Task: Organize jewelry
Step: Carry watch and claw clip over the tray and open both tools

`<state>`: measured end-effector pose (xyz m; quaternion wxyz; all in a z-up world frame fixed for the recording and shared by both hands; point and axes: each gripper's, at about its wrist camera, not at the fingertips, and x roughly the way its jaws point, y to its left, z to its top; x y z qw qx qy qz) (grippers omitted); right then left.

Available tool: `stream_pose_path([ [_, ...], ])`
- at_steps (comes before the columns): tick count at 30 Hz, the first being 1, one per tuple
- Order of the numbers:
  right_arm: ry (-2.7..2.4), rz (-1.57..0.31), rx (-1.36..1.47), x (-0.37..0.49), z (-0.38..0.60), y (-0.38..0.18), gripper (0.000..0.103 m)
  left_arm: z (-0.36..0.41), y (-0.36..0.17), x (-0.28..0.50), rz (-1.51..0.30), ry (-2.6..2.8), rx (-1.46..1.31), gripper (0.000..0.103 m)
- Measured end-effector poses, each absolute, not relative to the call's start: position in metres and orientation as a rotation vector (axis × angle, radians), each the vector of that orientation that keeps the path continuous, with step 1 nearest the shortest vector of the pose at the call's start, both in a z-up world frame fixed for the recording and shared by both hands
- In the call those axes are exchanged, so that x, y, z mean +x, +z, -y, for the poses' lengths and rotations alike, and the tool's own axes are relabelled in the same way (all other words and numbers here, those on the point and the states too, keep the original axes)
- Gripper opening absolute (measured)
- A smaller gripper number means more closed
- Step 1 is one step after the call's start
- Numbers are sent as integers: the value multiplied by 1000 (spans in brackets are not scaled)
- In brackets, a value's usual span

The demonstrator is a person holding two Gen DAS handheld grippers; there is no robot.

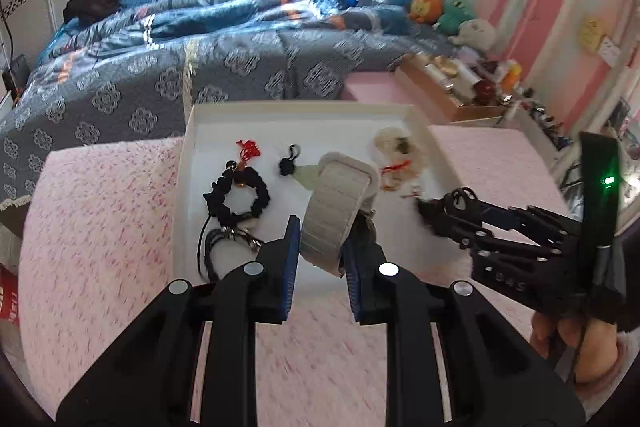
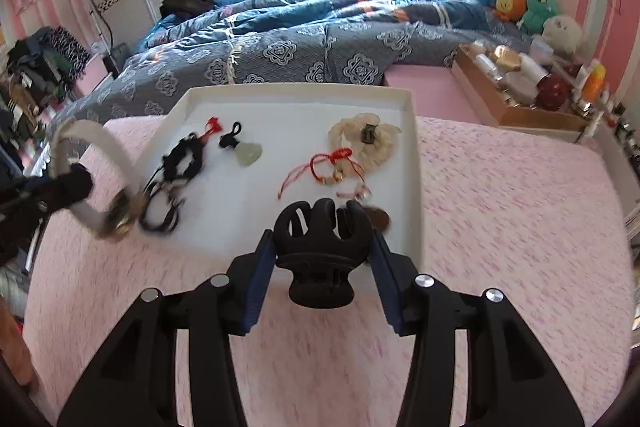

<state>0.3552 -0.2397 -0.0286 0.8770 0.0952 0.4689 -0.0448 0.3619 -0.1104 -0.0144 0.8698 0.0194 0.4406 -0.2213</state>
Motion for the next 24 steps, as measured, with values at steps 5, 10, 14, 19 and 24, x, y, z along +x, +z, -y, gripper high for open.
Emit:
stream_pose_path([
  [5,-121,-995,186,379,240,-54,48,114,-58,390,-999,-440,43,20],
  [10,-109,-1006,151,391,232,-69,48,110,-75,397,-996,-410,66,20],
  [14,-121,-1013,112,396,228,-78,49,106,-77,400,-986,-397,62,23],
  [19,-117,-1026,98,394,227,-76,54,99,-77,396,-999,-389,47,55],
  [24,-111,-1029,111,386,228,-68,60,92,-70,379,-1002,-401,46,64],
])
